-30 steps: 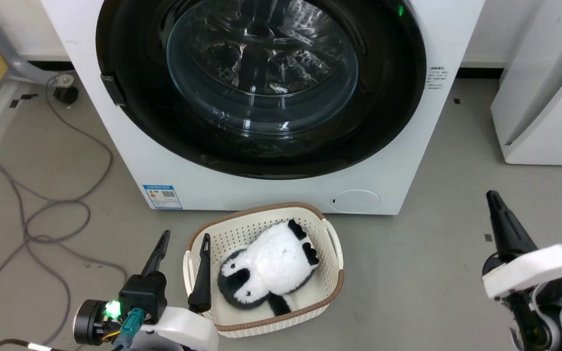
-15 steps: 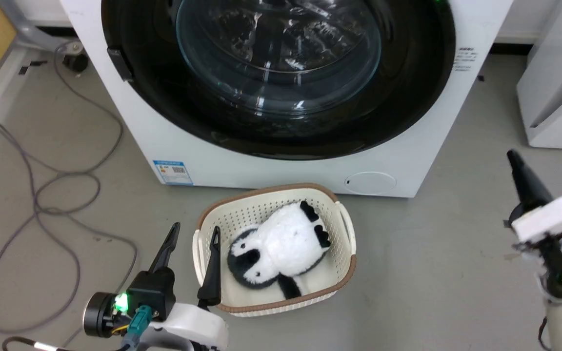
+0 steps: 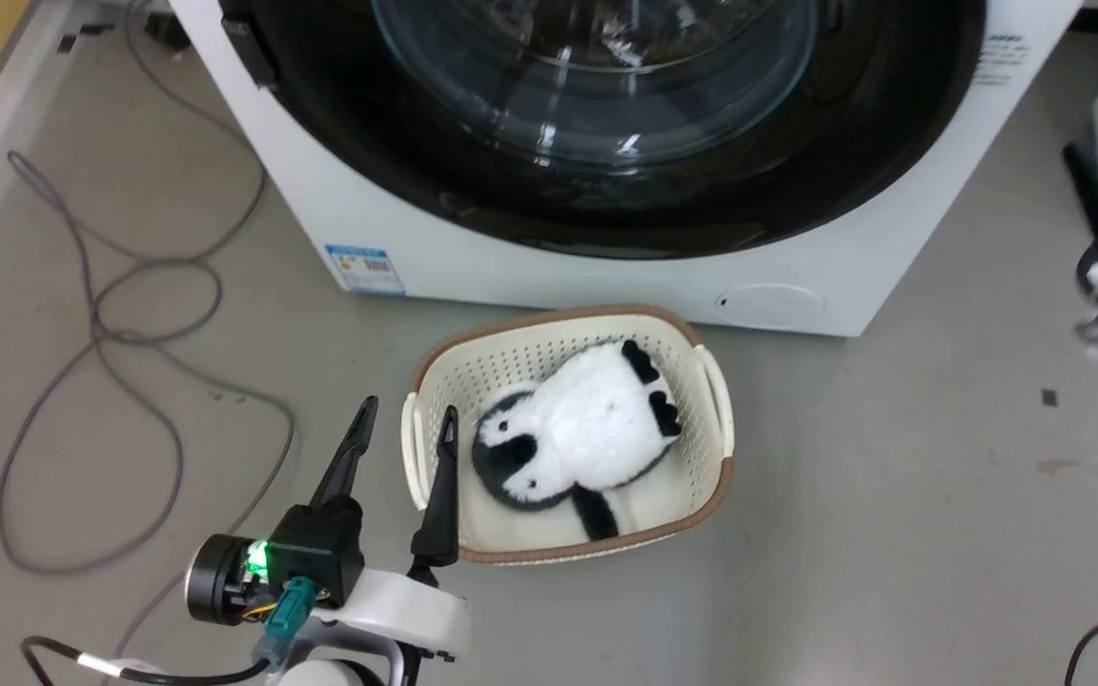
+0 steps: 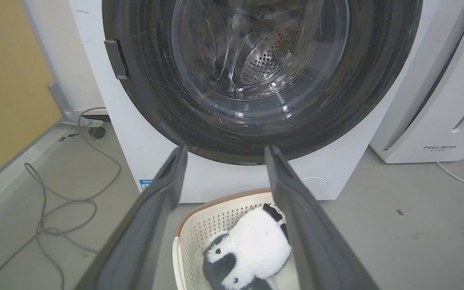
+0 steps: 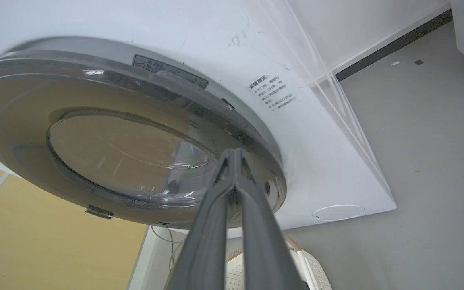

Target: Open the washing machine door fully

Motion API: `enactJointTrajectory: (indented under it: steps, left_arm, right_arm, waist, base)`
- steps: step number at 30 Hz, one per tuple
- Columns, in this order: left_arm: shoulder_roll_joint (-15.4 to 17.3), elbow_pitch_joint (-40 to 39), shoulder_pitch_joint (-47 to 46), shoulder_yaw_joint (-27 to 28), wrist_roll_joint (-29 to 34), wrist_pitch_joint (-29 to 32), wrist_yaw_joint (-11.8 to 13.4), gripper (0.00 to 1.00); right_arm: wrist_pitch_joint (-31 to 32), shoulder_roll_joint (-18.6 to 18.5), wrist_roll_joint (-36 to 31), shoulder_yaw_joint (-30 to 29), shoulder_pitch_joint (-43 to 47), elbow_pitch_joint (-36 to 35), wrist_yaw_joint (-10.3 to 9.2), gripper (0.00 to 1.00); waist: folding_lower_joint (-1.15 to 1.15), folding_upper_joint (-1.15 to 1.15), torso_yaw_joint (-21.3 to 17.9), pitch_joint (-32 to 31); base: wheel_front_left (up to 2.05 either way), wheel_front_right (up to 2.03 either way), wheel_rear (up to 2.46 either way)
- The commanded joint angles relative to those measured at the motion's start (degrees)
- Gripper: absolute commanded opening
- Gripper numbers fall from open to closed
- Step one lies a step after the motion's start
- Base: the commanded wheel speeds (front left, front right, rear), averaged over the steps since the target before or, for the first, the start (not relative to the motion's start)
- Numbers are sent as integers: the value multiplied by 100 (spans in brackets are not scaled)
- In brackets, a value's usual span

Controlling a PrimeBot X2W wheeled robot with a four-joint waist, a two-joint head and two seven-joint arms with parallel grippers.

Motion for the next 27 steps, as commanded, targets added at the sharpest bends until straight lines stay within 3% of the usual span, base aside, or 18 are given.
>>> enactJointTrajectory:
  steps: [1,18,27]
  left_arm:
    - [12,-25,-106,-79,-51,-73,42,100]
    - [15,-22,-289,-427,-196,-265,163,100]
    - [16,-3,-387,-584,-277,-372,225,100]
  right_arm:
    - [114,-94,152,-75,-421,215,4,0]
    - [1273,-588,753,-684,-2756,1938,5,0]
    - [2158,-678,956,-785,-3752,3050,5,0]
  waist:
    - [0,0,105,140]
    - [0,0,477,680]
    - [0,0,626,920]
  base:
    - [0,0,0]
    - [0,0,0]
    - [0,0,0]
